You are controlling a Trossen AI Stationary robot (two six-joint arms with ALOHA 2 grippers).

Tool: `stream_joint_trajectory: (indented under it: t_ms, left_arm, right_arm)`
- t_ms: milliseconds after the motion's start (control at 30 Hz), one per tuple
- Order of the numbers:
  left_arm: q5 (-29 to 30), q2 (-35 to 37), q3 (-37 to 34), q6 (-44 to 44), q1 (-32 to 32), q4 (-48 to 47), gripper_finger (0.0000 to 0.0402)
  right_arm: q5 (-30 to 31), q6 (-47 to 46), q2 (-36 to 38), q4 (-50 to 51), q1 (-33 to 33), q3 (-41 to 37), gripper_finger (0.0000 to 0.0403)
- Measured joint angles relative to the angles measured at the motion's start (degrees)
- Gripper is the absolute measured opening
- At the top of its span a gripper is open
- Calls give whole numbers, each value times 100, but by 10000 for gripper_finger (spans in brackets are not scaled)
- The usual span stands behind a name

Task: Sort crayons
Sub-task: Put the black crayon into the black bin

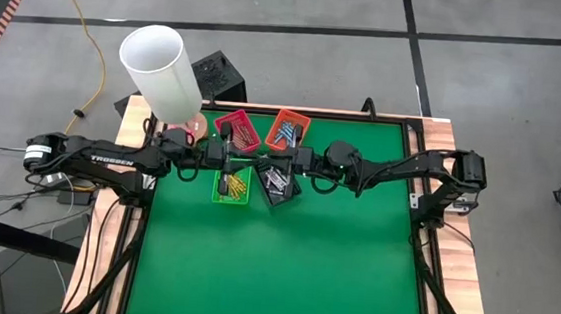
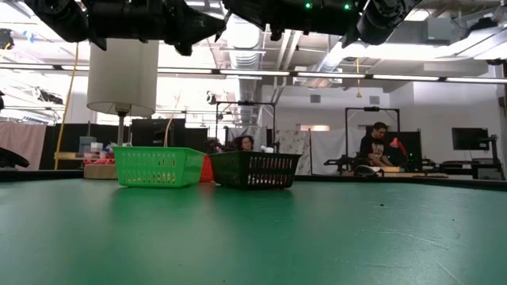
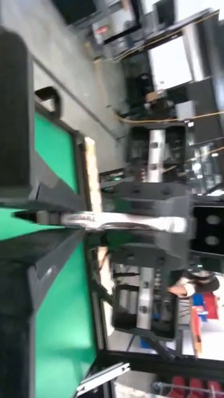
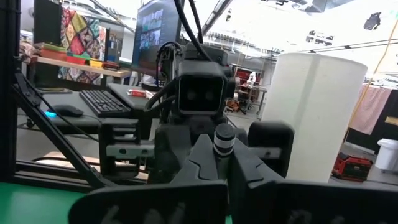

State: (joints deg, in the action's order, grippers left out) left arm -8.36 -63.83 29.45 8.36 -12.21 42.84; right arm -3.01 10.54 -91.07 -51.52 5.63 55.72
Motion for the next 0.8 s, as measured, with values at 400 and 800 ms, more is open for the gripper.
stream_joint_trajectory:
  t_ms: [400,800]
  left_arm:
    - [427,44,0,-111,0,-1076,188]
    - [1419,833,0,-201,-2,-2367,212]
  right_arm:
    - [354,66,4,-62,11,7,3]
    - [1663,-172,4,409,0,7,3]
